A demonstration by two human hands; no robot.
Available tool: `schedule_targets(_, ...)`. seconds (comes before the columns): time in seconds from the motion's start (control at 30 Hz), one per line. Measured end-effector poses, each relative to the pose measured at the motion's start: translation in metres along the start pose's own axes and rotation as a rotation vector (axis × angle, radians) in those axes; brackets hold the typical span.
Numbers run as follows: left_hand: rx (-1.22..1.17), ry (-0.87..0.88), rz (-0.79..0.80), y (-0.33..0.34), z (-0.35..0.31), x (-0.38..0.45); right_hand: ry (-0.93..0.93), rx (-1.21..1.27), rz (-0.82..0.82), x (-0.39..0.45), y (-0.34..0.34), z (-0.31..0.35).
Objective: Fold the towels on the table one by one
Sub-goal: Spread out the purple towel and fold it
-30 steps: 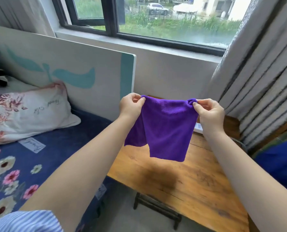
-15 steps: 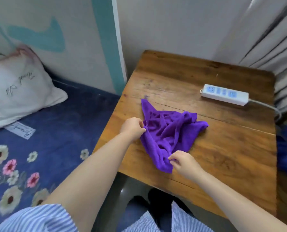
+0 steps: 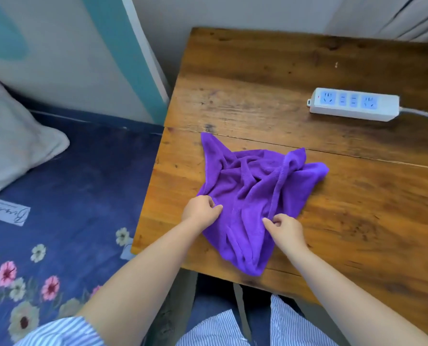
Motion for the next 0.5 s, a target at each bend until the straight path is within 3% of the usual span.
schedule_targets(0.17,-0.045,0.071,-0.061,-0.005,0.004,0.012,0.041,0.121,-0.132,0.002,0.001,0.002)
schedule_targets(0.37,-0.361,0.101,-0.265,-0.049,0.003,0.039,0.322,0.692,-0.257,0.022,-0.053,0.023)
schedule_targets(0.5,-0.561,0.133,-0.375,-0.081,-0.015,0.054,0.170,0.479,-0.419,0.047,-0.106,0.049)
Point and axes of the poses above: each hand's wrist, its own x-axis towards the middle knuckle, its own y-axis out of the palm, z = x × y, the point moved 1 cm from there along x, towards the middle knuckle, and after that the axes turned 8 degrees about -z, right-handed, at the moved point
